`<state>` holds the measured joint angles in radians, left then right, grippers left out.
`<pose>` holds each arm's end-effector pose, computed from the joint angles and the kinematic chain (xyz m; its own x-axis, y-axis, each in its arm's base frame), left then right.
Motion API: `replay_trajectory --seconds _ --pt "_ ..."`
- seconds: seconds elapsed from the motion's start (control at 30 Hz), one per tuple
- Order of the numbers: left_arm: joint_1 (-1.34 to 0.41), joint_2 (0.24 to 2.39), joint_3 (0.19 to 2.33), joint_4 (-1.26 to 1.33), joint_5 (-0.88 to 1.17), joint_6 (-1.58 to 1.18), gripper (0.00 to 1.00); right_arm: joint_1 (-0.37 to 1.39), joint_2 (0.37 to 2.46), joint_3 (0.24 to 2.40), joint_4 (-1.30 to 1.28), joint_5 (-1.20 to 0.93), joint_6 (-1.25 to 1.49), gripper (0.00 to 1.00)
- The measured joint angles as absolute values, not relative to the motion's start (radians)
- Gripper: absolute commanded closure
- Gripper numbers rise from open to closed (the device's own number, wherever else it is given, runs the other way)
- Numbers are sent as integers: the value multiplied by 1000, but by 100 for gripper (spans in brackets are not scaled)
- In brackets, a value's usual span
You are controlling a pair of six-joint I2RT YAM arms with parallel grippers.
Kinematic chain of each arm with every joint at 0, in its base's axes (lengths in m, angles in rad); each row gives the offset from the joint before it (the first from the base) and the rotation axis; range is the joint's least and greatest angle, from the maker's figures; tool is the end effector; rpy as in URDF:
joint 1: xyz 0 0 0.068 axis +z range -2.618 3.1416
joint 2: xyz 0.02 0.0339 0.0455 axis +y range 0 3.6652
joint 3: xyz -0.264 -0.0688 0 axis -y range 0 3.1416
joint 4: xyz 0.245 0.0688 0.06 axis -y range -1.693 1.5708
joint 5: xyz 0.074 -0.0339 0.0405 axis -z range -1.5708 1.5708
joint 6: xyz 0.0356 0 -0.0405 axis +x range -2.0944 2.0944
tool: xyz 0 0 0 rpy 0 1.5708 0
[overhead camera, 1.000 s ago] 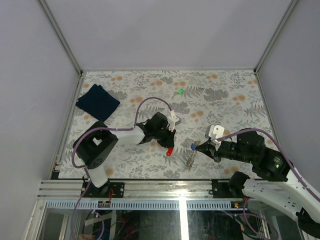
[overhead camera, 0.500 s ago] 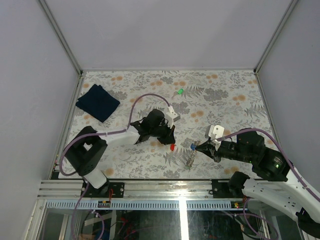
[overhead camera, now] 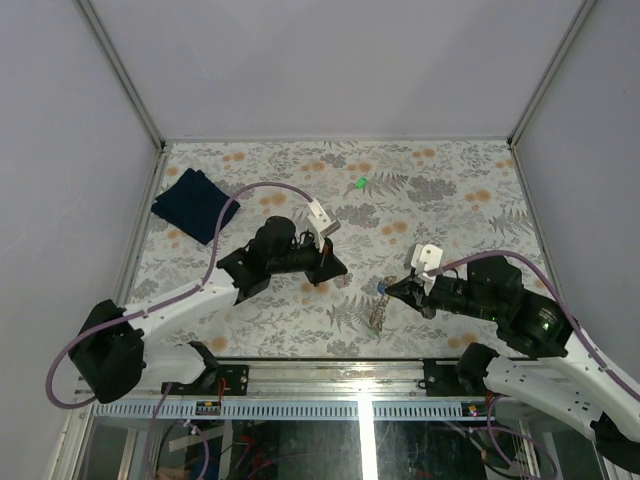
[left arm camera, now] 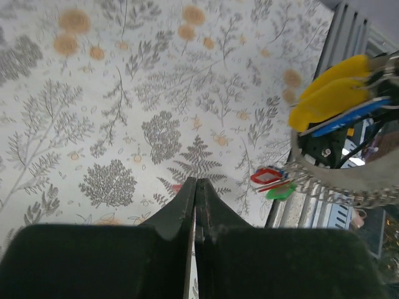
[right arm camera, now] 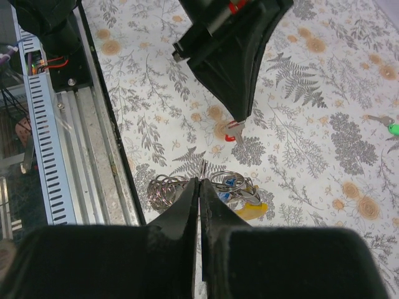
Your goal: Put the keys on the keyring
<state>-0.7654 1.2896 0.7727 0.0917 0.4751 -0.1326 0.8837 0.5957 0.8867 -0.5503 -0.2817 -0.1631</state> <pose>0.1947 -0.2096 0.2546 -0.4160 0.2367 -0.8780 0.8692 0.3872 -0.3075 0.0707 0.1018 0.3617 -0.0122 -0.2608 -0.9653 -0.9273 0.3641 -0.0866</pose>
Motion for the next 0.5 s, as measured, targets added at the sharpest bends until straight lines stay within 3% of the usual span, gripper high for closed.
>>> replay_trajectory --seconds 0.5 --pt "-765 841 744 120 456 -91 99 884 712 915 -330 -349 -171 100"
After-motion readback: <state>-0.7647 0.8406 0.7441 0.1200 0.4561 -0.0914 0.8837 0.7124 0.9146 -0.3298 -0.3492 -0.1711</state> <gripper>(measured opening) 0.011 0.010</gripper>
